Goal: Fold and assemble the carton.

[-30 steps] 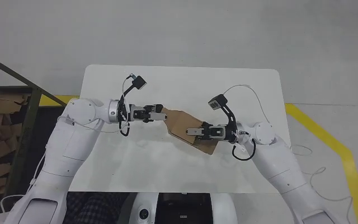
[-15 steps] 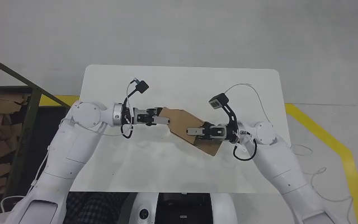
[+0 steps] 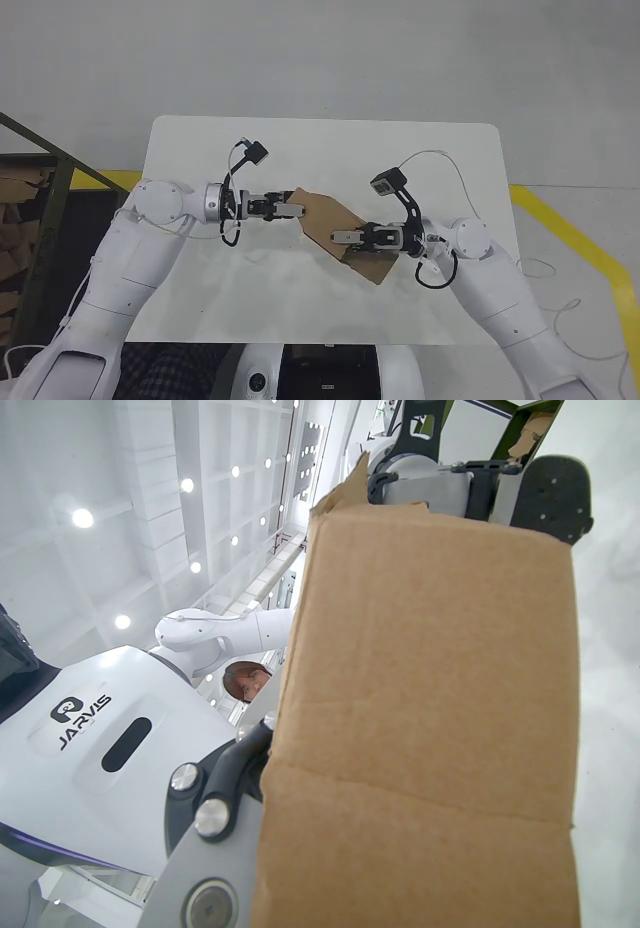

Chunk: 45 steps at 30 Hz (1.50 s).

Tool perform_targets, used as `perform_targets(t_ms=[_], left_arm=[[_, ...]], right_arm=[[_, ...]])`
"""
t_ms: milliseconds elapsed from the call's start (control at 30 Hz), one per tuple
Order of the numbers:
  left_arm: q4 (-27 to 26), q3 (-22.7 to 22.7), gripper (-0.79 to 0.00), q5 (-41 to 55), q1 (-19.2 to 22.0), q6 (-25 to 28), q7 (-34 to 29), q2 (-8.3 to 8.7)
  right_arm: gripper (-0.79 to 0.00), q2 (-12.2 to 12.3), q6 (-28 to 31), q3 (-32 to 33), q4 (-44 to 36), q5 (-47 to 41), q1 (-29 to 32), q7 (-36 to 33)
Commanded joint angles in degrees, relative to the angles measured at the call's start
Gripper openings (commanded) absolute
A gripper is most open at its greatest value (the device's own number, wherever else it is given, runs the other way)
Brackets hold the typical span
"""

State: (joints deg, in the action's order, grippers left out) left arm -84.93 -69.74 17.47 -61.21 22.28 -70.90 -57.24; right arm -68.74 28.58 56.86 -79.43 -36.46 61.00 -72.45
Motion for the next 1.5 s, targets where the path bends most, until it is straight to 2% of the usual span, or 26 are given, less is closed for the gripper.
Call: perform_targets(t_ms=[0, 933, 1467], left_arm=[[0.23, -0.08, 0.000, 0.11, 0.18, -0.03, 0.14, 0.05], [-0.57, 2.18, 0.000, 0.79, -0.17, -0.50, 0.10, 0.25], [-0.53, 2.40, 0.000, -0.77, -0.60, 0.01, -0.55, 0.66]], right_arm=[[-0.785, 0.00, -0.09, -0.02, 0.03, 0.10, 0.04, -0.06], [-0.785, -0.43, 0.38, -0.47, 0.16, -0.59, -0.72, 0.08], [-0.785, -0.65, 0.14, -0.48, 1.05, -3.72, -0.69, -2.61]])
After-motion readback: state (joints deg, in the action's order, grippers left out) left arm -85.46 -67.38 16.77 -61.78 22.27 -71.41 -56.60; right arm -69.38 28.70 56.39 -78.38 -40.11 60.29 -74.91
